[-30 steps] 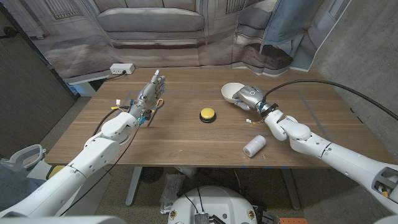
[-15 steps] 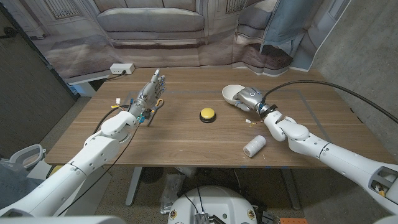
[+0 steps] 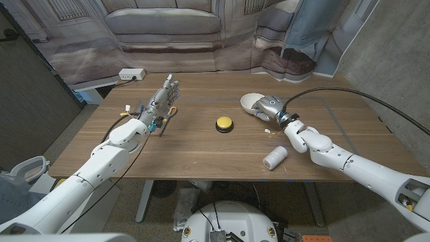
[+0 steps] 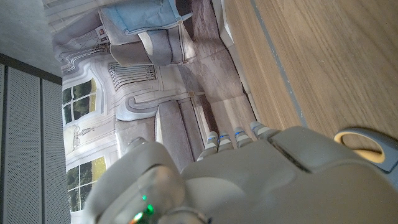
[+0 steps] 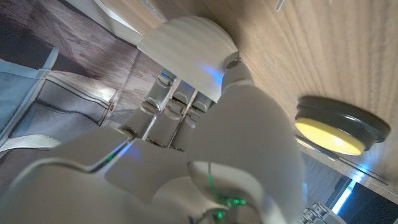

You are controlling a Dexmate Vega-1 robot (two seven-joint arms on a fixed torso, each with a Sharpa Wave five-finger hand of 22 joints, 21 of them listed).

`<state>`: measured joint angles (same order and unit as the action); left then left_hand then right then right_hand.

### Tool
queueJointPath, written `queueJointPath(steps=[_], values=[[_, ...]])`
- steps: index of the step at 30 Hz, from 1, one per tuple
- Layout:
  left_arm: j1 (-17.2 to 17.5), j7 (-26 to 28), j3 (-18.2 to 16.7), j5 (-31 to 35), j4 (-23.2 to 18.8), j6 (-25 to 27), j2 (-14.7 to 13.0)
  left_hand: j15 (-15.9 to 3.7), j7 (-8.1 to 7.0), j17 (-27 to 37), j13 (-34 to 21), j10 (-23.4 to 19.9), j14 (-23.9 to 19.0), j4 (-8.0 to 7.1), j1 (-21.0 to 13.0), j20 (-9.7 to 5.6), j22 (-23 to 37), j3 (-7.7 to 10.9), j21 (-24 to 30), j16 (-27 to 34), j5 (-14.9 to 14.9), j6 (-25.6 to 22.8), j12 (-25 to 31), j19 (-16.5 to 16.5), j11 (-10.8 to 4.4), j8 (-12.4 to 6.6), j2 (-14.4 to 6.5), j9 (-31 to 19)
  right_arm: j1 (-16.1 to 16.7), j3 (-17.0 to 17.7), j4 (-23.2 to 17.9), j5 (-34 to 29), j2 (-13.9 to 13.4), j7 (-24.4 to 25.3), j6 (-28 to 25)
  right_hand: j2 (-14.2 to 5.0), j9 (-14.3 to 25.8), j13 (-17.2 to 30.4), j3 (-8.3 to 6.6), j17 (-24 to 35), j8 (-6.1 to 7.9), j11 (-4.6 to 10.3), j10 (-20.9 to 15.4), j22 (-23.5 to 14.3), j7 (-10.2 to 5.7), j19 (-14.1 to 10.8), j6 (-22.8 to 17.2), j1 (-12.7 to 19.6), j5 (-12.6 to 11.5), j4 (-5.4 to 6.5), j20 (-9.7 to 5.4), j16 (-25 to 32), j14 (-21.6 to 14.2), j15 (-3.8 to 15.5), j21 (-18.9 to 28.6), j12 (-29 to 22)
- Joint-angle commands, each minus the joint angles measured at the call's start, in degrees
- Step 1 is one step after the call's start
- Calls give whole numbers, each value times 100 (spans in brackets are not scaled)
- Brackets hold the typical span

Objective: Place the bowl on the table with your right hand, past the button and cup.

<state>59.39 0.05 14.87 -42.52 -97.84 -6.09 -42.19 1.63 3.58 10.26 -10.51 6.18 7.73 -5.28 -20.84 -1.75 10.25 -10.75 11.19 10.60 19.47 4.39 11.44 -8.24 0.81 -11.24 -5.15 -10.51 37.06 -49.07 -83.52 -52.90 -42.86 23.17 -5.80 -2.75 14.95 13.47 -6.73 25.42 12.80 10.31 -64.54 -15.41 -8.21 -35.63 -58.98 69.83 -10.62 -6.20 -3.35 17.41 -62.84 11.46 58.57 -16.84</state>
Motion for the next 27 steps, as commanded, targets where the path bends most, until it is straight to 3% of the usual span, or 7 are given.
queueJointPath(steps=[1,14,19,27], values=[[8,17,-16,-8,-27,18,-29,-6,21,18,-19,-10,-2,-19,-42,-159,12,-47,28,11,-19,-23,6,-56,-7,-1,-52,-15,-62,-90,102,-13,37,29,-40,-603,27,38,-39,9,39,21,11,4,-357,34,-337,525,-26,22,-842,10,-5,227,50,1],[-54,-35,23,0,48,-4,8,-6,17,18,-19,-14,-5,-20,-48,-156,12,-59,28,12,-20,-21,7,-58,-12,0,-56,-15,-70,-98,20,1,-48,-50,-48,-726,48,71,-111,23,-8,11,149,56,-337,25,-174,530,-20,59,-820,0,6,226,31,43],[-162,-111,80,0,174,-18,68,0,17,18,-19,-14,-8,-20,-50,-154,12,-63,28,14,-21,-26,7,-57,-12,-1,-58,-16,-19,-47,-77,76,-86,-141,-77,-682,48,127,-126,18,-92,12,267,102,-350,104,110,444,-22,101,-821,-73,126,223,30,70],[-346,-257,203,7,372,-8,159,2,17,18,-19,-15,-11,-21,-53,-156,12,-70,28,15,-22,-32,7,-58,-7,-3,-61,-16,7,-20,-190,78,-152,-299,-78,-610,69,241,-116,43,-77,43,406,156,-379,276,290,240,-21,167,-828,-131,201,214,143,83]])
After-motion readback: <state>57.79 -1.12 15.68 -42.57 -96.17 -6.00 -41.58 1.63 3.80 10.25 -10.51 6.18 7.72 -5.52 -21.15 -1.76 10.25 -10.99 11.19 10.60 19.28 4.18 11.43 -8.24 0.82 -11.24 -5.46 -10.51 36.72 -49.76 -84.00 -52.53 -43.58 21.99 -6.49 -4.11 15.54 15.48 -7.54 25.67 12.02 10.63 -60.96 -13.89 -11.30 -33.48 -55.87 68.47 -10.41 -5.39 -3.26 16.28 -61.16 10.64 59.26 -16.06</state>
